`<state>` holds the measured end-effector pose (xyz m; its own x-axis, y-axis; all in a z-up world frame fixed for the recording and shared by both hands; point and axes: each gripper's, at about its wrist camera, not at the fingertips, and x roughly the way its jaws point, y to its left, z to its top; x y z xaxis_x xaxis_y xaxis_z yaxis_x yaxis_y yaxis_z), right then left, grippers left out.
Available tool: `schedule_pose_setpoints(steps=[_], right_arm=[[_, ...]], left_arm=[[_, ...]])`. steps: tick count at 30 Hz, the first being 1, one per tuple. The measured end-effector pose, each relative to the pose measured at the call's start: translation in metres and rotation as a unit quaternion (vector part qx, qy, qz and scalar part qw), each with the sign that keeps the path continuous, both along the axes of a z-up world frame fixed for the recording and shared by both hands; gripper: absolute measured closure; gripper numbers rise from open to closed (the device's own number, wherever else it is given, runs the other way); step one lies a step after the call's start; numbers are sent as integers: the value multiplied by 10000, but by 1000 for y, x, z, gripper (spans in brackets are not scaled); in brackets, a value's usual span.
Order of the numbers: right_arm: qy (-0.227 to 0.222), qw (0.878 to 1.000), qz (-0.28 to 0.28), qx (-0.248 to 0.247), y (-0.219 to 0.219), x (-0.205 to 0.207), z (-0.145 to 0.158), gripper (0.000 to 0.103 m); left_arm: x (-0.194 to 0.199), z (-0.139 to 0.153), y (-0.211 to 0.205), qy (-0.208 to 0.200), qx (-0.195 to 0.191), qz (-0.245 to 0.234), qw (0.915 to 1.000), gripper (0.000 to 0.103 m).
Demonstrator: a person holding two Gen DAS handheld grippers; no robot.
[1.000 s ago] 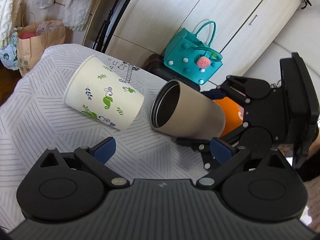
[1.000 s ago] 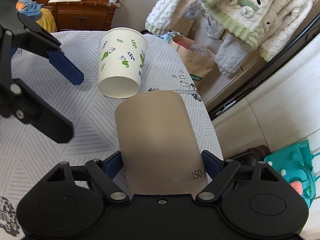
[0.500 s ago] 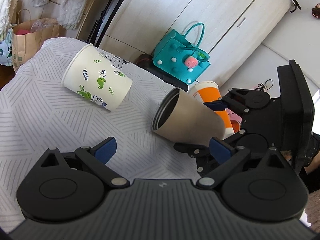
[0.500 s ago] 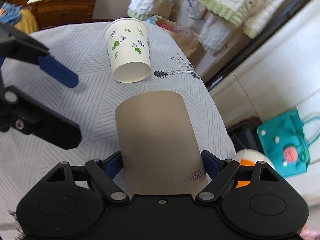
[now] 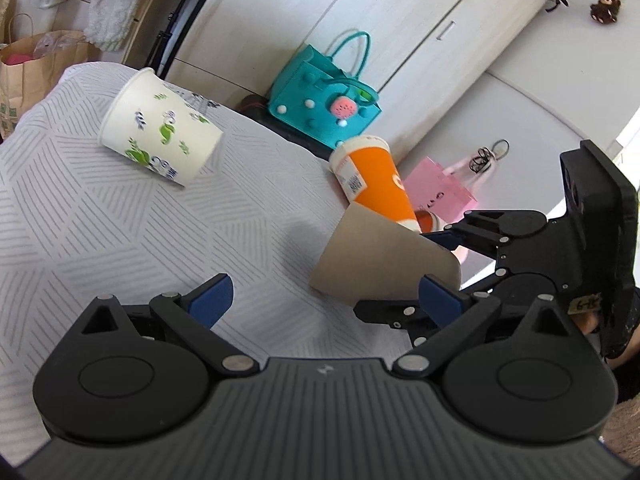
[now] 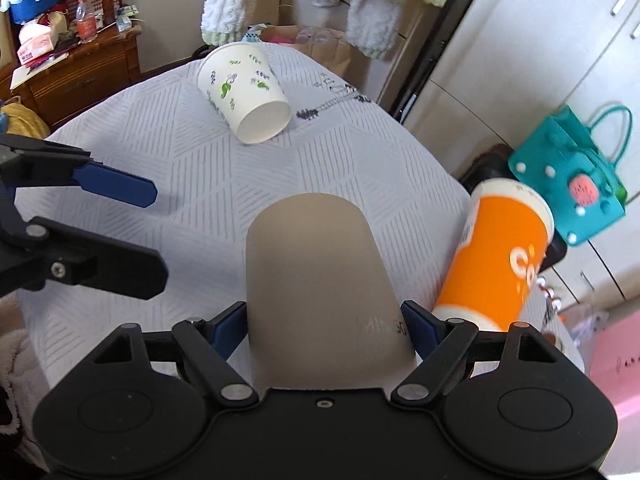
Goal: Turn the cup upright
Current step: 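Lift the tan tumbler with the right gripper and rotate it upright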
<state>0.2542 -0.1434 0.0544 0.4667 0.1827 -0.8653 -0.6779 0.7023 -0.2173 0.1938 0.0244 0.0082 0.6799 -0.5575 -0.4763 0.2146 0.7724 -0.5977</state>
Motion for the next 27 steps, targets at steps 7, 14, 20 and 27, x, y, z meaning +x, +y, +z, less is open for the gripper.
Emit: schedule_pose_setpoints(steps=[7,14,20,27], right_arm=[[-66,9986,-432,295,-7,-29,3,18],[-108,9961,-693,527,-13,-45,-6,19],[-97,9957,-638,659,-16,-52,-14,19],[-357,9921,-537,1076,-35,-66,2,12]], left_arm=[[-21,7,-2,-10,-97,-170,9998,3],[-32,10,-3,123,18,-265,9996,3],[-29,2,-13,404,-79,-421,9983,3],[-25,2,-23,497,-302,-458,9973,2]])
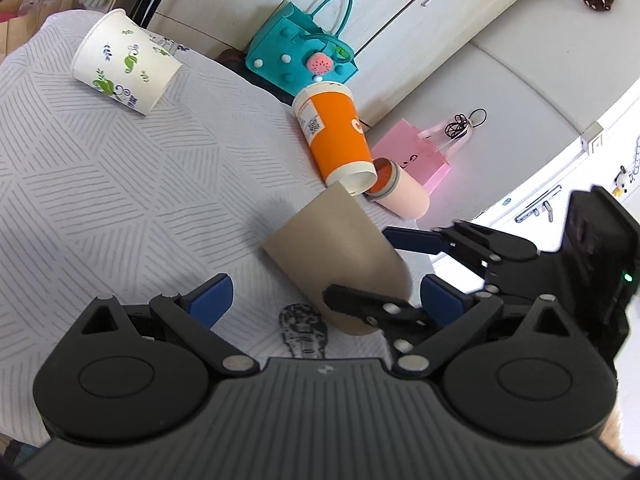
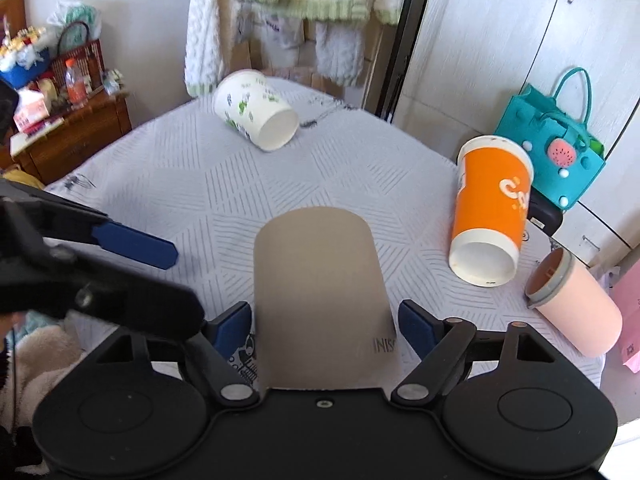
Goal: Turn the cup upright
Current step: 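Lift the tan tumbler with the right gripper and rotate it upright, then lower the upright tan tumbler onto the table with the right gripper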
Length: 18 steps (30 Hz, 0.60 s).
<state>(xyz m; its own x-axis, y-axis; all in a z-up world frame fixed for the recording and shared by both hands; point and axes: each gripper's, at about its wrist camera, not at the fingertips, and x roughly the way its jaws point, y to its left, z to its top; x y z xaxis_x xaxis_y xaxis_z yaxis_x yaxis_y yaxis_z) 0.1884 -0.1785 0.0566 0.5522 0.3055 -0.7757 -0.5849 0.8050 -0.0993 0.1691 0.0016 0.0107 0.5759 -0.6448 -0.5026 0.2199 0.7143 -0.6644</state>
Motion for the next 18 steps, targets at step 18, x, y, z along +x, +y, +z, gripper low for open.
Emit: schedule_pose_setpoints(steps=[18], right_arm=[[-256,9961,846,31,-22,-5,0,8]], left_arm=[[33,-19,-39,570,-575,168,9966,17]])
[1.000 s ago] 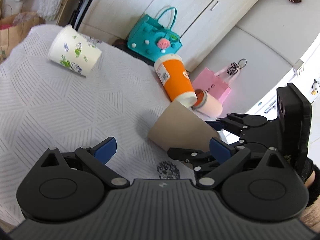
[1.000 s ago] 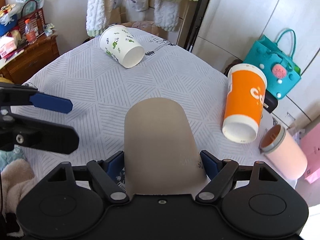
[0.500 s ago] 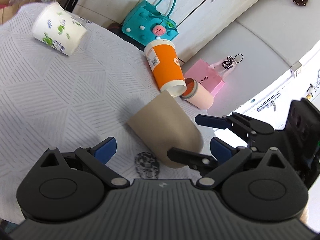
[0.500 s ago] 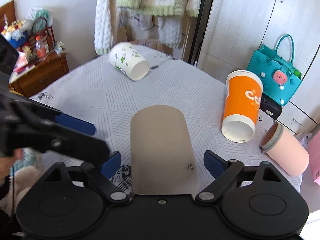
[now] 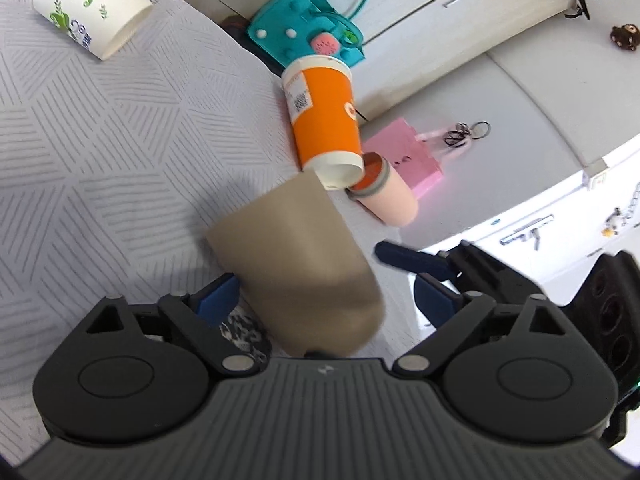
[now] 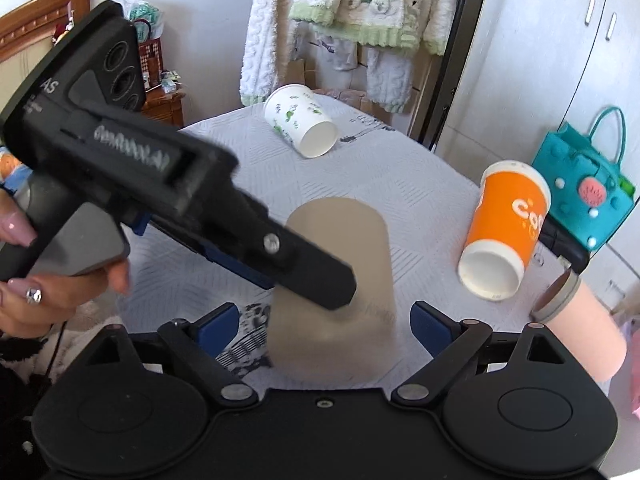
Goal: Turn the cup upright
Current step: 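Lower the upright tan tumbler onto the table with the right gripper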
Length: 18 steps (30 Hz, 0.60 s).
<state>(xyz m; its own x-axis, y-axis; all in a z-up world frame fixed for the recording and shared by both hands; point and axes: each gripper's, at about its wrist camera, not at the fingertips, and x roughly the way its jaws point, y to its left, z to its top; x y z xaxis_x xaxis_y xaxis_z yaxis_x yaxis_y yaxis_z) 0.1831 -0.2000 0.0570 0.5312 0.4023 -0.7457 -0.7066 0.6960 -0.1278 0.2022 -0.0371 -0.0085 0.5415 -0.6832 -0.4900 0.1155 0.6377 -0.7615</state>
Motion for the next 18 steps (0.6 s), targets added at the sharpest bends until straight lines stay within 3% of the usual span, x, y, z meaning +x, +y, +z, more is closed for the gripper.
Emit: schedule_pose_setpoints(steps=[1,4,9,12,18], right_arm=[[-70,10000,-25,-60,0,2,0,8],[51,10000,67,8,-2,14,2,8],[274,9993,237,-82,2,31,-2,10],[574,9982,162,-9,1,39,-3,25],[703,9974,115,88,-2,41,-3,24]], left_arm=[[-2,0,0,-13,86,56,9999,22],[-5,3,3,-183,289,173,9993,22],[4,-9,5,113,23,215,9997,22],[8,-17,6,237,-150,227,9993,21],[18,-19,-5,387,-268,82,9989,22]])
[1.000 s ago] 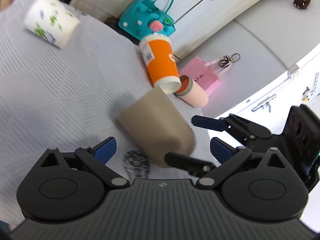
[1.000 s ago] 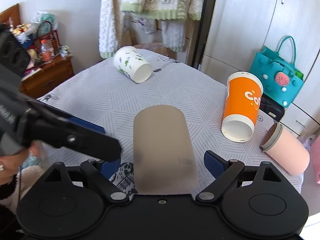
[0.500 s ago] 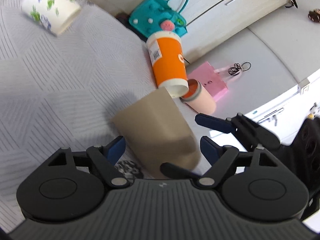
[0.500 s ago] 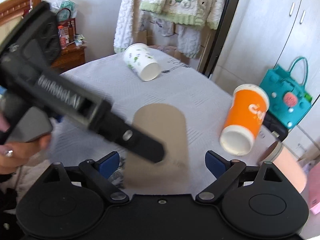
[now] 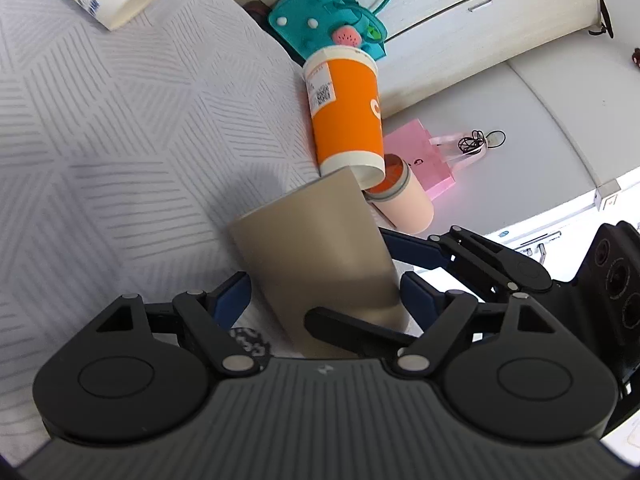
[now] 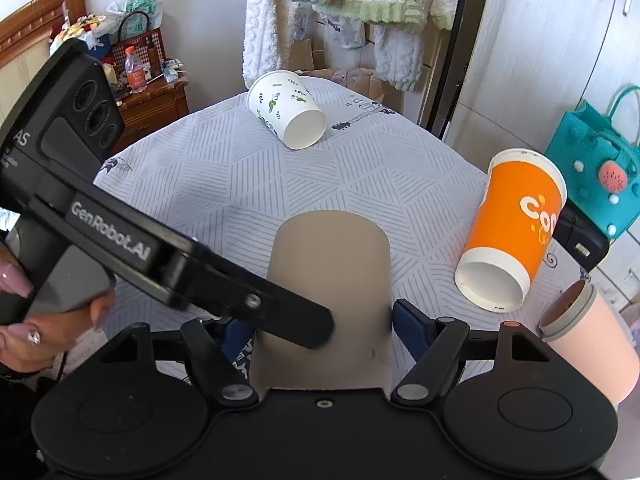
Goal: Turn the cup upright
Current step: 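Lower the upright tan tumbler onto the table with the right gripper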
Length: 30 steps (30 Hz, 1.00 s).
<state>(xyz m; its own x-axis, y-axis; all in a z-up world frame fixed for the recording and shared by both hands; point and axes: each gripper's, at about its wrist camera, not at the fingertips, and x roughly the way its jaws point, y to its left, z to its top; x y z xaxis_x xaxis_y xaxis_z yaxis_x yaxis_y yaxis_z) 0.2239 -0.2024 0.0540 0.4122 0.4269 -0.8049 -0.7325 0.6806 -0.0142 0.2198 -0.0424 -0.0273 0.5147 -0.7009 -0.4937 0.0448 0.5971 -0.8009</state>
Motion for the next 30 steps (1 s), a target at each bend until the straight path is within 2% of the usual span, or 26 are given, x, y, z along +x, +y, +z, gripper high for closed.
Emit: schedule_pose_setpoints(steps=[5,9,13,16,22,25,30], right_arm=[[62,9993,100,-349,4,4,-9,21],[19,9995,117,-299,2,4,-9,20],[2,9999,51,-152,-2,4,-9,20],[-88,9999,-51,21,-6,0,-11,20],[-304,9978,-296,505,-16,-9,-13,20],[-559,9957,-284,689,-19,-15,-15,20],[-1031,9904,-275,875,-18,-25,-21,20]], left_arm=[[7,-6,-6,36,-131,42,9999,19],[8,-7,-7,-80,-129,-42,9999,19],[7,-6,-6,-209,-78,-89,9997,19],[2,-4,-6,-451,47,-135,9989,20],[-7,9,-9,-1005,532,-204,9933,20],[-9,13,-9,-1245,714,-253,9893,20],[-11,13,-3,-1485,774,-327,9853,20]])
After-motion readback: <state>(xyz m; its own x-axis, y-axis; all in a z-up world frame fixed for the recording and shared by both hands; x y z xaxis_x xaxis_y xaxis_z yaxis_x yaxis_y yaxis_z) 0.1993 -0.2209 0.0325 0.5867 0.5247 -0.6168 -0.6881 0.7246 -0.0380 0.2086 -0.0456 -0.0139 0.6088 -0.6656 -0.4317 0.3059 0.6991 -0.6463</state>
